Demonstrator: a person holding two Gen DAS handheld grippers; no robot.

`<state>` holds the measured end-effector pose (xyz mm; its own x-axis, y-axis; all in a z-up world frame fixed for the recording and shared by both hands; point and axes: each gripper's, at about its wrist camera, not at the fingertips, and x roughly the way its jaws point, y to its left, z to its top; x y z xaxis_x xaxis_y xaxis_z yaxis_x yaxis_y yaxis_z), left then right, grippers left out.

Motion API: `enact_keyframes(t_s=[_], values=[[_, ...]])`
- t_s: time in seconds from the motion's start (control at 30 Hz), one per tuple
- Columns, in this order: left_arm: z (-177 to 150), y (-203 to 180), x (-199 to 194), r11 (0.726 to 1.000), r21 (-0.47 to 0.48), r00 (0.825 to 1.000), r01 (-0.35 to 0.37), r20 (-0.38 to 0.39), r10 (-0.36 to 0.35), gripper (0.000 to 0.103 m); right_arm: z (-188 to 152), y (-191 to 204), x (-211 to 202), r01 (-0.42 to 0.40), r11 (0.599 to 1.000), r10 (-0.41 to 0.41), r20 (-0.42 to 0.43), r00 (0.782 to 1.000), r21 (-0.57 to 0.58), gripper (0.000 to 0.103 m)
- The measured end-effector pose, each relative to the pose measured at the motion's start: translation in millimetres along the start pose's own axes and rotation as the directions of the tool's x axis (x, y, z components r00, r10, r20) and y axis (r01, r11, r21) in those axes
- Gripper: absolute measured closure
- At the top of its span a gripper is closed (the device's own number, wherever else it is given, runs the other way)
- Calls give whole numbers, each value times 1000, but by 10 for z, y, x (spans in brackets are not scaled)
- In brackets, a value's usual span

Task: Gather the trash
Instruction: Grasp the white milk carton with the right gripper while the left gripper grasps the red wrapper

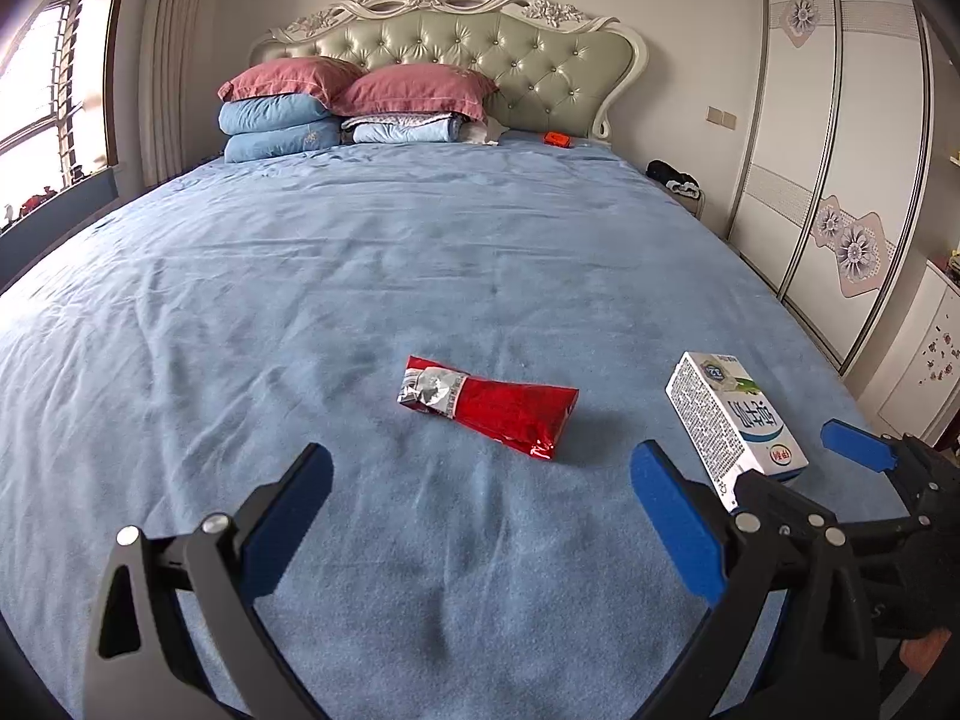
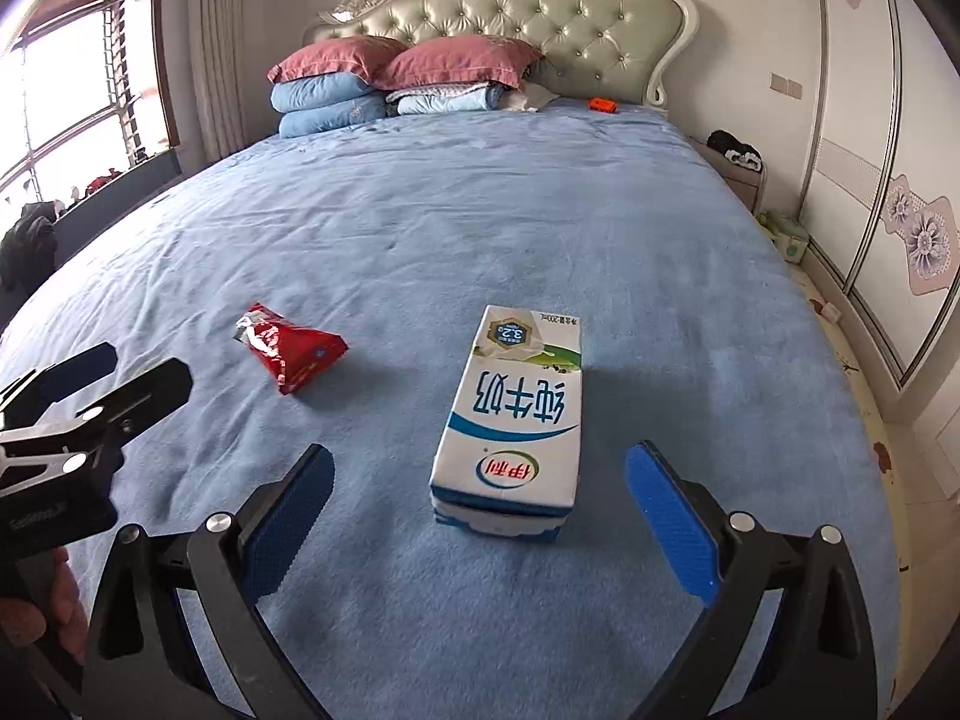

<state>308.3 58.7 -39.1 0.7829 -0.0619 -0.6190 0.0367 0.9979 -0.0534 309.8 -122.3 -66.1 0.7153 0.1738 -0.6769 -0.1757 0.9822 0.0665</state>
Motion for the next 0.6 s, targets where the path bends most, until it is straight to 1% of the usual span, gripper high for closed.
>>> enact_keyframes(t_s=[0.07,0.13,0.17,0.2,0.23,0.27,0.33,0.47,0.57,0.6], values=[[-3,20,62,1000,-14,1000,2,-16,-2,4,32,-66,134,7,1000,-6,-34,999,30,9],[-8,28,125,1000,-29,999,10,-37,-11,4,50,-107,256,2,999,1,-71,997,44,15],[-8,27,155,999,-37,999,11,-48,-13,4,53,-120,317,-7,999,11,-94,996,47,25],[-8,22,183,999,-45,998,12,-59,-15,4,50,-133,373,-22,998,28,-117,993,54,39],[-3,15,208,998,-54,997,15,-70,-18,4,40,-154,420,-34,997,43,-141,989,68,46],[2,7,227,998,-64,997,13,-76,-18,4,30,-185,445,-47,995,60,-146,987,88,46],[29,-11,270,996,-90,996,8,-87,-16,4,11,-245,415,-73,990,89,-128,988,120,48],[130,-59,388,986,-164,993,-10,-114,-9,4,7,-303,284,-97,987,110,-100,989,125,50],[208,-119,519,972,-235,989,-6,-147,-29,4,31,-350,208,-120,983,132,-78,988,135,50],[232,-147,559,969,-248,988,-21,-150,-17,4,36,-362,181,-124,983,134,-70,988,135,50]])
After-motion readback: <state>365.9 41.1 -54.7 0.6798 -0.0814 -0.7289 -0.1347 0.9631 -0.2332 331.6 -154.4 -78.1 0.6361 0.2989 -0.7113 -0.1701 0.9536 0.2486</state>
